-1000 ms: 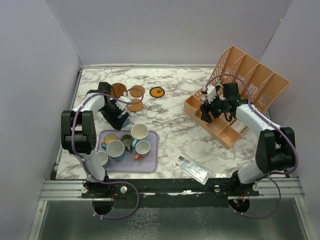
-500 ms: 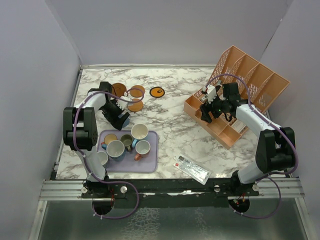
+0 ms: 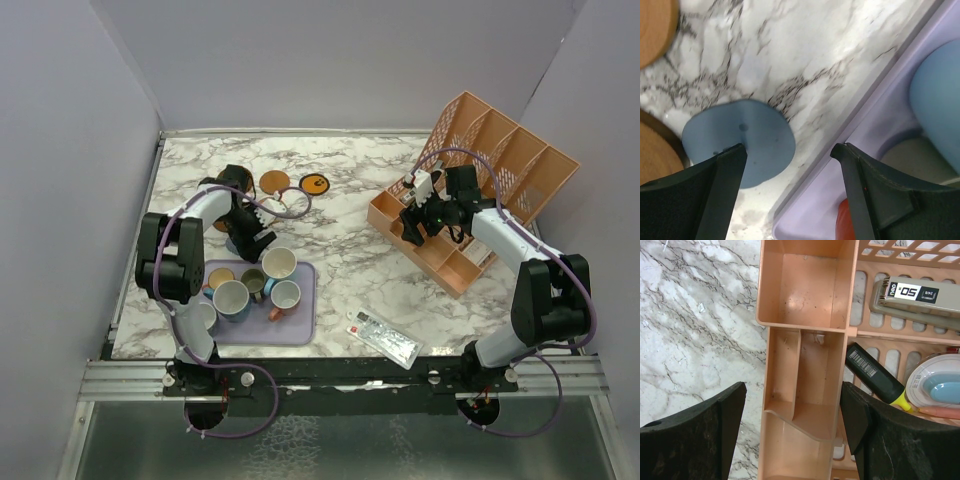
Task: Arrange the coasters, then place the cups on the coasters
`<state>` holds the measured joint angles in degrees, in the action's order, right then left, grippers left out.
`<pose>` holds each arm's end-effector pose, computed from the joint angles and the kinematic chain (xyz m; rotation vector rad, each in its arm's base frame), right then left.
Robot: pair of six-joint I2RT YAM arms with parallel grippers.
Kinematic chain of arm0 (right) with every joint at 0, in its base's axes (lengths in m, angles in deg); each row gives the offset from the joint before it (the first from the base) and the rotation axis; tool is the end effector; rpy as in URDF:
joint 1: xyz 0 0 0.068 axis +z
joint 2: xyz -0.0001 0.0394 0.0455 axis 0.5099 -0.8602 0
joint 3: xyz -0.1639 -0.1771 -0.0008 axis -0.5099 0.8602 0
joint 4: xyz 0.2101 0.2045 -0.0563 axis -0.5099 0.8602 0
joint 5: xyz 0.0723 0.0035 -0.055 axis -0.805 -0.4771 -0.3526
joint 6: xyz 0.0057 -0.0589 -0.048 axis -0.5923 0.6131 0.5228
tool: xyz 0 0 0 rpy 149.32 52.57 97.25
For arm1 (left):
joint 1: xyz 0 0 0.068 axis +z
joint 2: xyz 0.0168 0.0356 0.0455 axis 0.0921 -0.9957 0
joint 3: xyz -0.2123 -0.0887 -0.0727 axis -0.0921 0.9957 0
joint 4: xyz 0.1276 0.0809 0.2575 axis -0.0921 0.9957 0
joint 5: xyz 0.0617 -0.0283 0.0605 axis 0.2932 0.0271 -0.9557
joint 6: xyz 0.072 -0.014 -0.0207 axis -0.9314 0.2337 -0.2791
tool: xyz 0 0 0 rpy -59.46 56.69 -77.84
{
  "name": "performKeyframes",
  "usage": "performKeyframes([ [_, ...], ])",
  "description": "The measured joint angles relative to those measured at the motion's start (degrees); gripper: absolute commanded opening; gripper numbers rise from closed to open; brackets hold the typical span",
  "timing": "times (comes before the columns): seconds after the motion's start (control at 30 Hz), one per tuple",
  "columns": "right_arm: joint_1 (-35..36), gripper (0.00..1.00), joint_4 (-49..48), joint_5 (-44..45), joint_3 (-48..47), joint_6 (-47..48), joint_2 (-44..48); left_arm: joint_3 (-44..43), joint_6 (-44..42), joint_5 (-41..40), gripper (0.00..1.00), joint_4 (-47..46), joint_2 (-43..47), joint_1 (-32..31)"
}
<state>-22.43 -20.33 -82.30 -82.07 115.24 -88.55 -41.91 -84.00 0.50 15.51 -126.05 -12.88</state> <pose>0.3571 0.0806 0.1479 -0.9340 2.2631 0.4286 0.3718 -0.0708 0.0924 1.3898 2.5207 -0.3861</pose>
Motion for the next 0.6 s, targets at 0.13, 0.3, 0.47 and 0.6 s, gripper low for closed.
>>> performKeyframes([
  [0.13, 0.0, 0.75, 0.0, 0.0, 0.0, 0.0, 0.0, -0.4, -0.3, 0.1, 0.77, -0.4, -0.3, -2.8],
  [0.3, 0.0, 0.75, 0.0, 0.0, 0.0, 0.0, 0.0, -1.5, -0.3, 0.5, 0.76, -0.3, -1.0, -4.9],
  [0.47, 0.0, 0.75, 0.0, 0.0, 0.0, 0.0, 0.0, -1.7, 1.1, 0.6, 0.79, -0.3, -1.0, -4.6],
  [0.6, 0.0, 0.75, 0.0, 0.0, 0.0, 0.0, -0.1, -1.9, 3.0, 1.2, 0.84, -0.4, -0.9, -1.8],
])
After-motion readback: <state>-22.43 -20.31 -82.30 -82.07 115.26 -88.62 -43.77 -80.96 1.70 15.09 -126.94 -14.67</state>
